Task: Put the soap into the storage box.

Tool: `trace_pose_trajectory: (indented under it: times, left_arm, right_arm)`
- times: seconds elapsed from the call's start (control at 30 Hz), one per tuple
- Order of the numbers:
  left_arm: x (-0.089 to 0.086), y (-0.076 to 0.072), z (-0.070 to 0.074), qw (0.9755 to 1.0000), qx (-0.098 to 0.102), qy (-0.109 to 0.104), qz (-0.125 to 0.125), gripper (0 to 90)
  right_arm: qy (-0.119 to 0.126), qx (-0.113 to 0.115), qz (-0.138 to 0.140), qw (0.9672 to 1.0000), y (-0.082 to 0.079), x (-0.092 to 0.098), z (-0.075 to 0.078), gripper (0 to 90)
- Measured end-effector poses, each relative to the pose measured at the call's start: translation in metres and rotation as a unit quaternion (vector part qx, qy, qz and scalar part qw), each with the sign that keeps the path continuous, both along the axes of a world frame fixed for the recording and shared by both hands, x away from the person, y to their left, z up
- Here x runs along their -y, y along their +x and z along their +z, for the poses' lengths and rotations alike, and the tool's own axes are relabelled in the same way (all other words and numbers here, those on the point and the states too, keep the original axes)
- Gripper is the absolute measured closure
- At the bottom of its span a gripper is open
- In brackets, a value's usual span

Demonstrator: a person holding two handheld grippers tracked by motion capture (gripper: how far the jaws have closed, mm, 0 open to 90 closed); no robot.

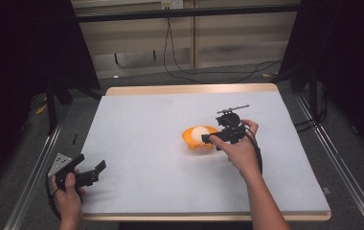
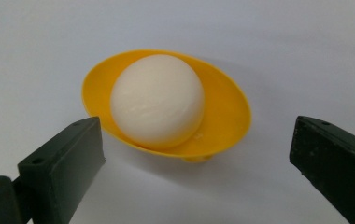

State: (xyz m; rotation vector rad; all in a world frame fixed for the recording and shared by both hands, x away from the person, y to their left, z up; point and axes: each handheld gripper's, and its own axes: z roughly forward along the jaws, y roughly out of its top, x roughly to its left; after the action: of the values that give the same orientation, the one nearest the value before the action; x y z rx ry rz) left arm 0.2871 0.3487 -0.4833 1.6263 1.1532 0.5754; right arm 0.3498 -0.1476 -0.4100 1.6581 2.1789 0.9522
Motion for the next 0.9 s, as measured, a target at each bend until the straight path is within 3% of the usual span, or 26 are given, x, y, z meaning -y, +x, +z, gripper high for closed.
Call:
trace_pose_trajectory:
  times: [0.57, 0.9]
  left_arm:
    - [0.000, 0.000, 0.000, 1.0000, 0.002, 0.005, -0.002, 1.6]
    - [0.001, 0.000, 0.000, 1.0000, 0.001, 0.001, -0.001, 1.6]
  right_arm:
    - [0.000, 0.012, -0.030, 0.9995, -0.029, 0.043, -0.012, 2.0]
    - [0.007, 0.014, -0.033, 0.9993, -0.042, 0.062, -0.022, 1.4]
